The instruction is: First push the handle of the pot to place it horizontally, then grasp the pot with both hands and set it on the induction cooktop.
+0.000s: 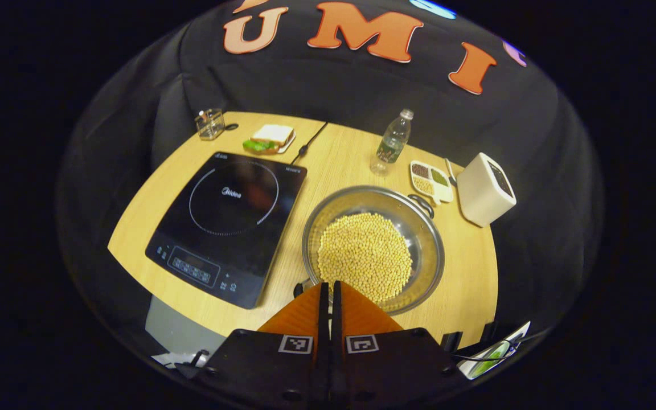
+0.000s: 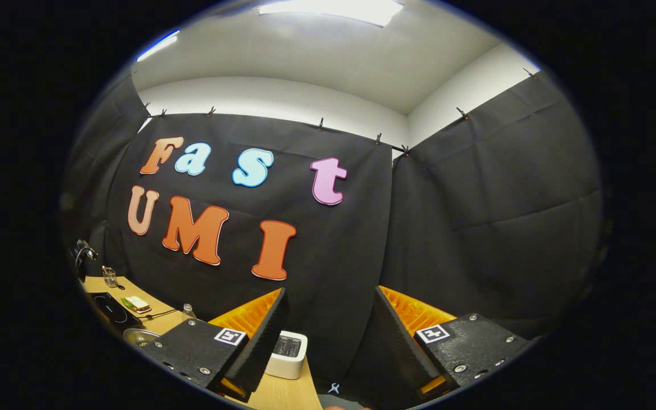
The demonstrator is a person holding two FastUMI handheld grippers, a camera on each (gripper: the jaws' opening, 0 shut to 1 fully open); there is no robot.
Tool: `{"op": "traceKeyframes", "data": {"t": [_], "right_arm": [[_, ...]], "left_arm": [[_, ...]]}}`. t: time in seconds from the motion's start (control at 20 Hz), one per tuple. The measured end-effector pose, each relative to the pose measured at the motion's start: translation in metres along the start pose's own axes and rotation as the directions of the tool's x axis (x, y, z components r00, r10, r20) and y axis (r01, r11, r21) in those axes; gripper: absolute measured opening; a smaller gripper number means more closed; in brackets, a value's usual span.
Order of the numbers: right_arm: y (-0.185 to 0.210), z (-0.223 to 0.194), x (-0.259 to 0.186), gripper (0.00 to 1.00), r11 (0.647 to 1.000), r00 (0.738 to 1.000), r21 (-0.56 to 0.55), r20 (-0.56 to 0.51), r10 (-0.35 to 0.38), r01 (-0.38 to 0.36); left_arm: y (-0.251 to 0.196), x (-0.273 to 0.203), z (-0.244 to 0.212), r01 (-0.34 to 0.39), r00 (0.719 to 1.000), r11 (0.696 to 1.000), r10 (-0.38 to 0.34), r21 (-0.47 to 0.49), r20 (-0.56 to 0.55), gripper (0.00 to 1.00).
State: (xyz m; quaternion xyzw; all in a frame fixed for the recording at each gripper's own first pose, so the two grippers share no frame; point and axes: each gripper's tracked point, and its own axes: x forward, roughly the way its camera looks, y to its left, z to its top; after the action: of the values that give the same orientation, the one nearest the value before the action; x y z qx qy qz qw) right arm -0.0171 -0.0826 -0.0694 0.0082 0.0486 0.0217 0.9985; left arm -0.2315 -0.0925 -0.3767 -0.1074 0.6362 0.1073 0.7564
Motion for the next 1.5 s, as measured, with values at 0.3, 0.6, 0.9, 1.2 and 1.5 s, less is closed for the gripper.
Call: {"op": "traceKeyframes", "data": {"t": [0.3,0.6,0.9,1.2,1.5], "right_arm": [[-0.010,-0.007,0.000,0.93,1.000,1.000,0.002,-0.014,-0.010,0.010],[-0.019,-0.017,-0.003,0.93,0.999,0.999,0.003,-0.039,-0.036,0.036],[-0.018,-0.030,-0.006,0.93,0.996,0.993,-0.006,-0.088,-0.084,0.084],[-0.010,-0.030,-0.007,0.93,0.992,0.987,-0.033,-0.105,-0.122,0.119],[0.010,-0.037,-0.003,0.97,0.993,0.984,-0.038,-0.134,-0.120,0.116]], "left_arm": [[-0.002,0.020,-0.048,-0.012,0.982,0.995,-0.007,-0.102,-0.188,0.07],[-0.015,0.047,-0.087,-0.004,0.945,0.985,-0.051,-0.170,-0.322,0.07],[-0.012,0.079,-0.104,-0.026,0.912,0.984,-0.048,-0.176,-0.406,0.08],[0.002,0.103,-0.108,-0.048,0.895,0.984,-0.035,-0.172,-0.445,0.07],[0.026,0.111,-0.086,-0.101,0.907,0.987,0.041,-0.121,-0.420,0.08]]}}
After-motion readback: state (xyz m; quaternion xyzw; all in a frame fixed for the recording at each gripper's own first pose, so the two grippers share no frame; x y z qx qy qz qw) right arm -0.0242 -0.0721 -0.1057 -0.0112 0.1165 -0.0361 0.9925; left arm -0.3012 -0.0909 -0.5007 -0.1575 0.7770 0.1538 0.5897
